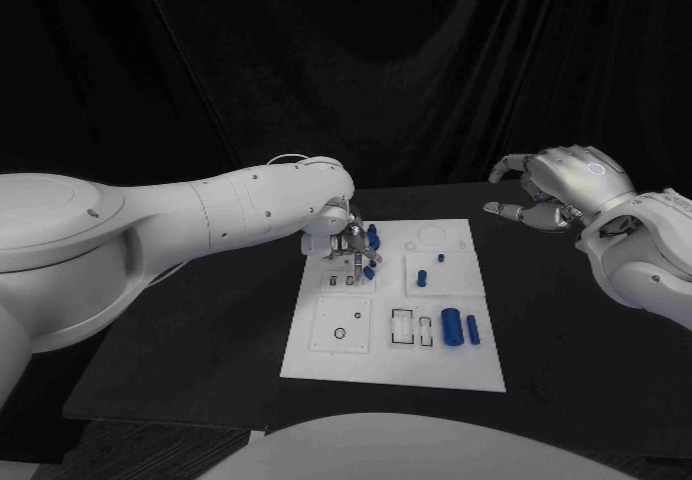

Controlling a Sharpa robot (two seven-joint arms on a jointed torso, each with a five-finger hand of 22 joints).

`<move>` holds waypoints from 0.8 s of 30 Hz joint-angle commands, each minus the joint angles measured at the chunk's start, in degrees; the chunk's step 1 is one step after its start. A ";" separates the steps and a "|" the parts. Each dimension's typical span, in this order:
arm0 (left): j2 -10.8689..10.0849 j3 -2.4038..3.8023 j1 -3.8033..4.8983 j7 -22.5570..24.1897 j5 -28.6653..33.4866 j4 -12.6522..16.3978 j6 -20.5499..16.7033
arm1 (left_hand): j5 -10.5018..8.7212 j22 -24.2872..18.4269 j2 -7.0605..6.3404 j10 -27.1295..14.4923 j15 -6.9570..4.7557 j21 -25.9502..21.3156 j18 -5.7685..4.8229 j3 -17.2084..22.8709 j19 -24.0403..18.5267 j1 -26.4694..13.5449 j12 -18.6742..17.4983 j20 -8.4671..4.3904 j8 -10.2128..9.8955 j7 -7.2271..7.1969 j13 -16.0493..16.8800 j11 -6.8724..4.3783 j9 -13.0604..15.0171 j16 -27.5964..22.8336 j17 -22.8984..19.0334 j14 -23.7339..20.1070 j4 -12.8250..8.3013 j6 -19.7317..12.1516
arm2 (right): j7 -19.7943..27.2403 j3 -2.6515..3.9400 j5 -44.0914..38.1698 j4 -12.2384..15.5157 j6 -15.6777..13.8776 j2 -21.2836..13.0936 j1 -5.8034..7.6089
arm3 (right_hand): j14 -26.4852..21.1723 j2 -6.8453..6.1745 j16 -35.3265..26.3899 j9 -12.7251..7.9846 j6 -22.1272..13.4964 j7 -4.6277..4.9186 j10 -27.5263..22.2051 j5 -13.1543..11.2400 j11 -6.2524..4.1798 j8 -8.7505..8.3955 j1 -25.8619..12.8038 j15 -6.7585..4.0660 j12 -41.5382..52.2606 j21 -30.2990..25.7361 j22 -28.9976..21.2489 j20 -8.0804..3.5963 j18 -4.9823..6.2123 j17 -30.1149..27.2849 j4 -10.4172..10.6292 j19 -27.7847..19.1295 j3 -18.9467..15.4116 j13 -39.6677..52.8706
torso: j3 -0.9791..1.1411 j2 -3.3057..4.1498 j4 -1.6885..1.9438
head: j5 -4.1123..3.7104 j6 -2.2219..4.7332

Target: Assemble the parts on the task board

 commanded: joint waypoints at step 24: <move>1.47 0.06 -0.61 1.27 0.39 -2.22 0.13 | 2.24 2.39 0.05 6.19 -0.63 0.18 -0.97 4.81 0.07 1.91 0.80 -0.47 -1.41 -0.38 15.18 -0.55 0.55 0.58 15.15 6.64 -2.21 0.86 | 0.15 0.05 -0.21 -0.13 0.76 0.29 -0.46 | 5.71 0.11 0.21 0.61 -0.29 0.18 5.77 1.36 0.59 1.09 -0.07 -0.09 0.96 0.06 12.07 -0.10 0.13 14.70 -0.32 1.55 1.57 15.19 | 0.17 -0.12 -0.08 | -0.24 0.00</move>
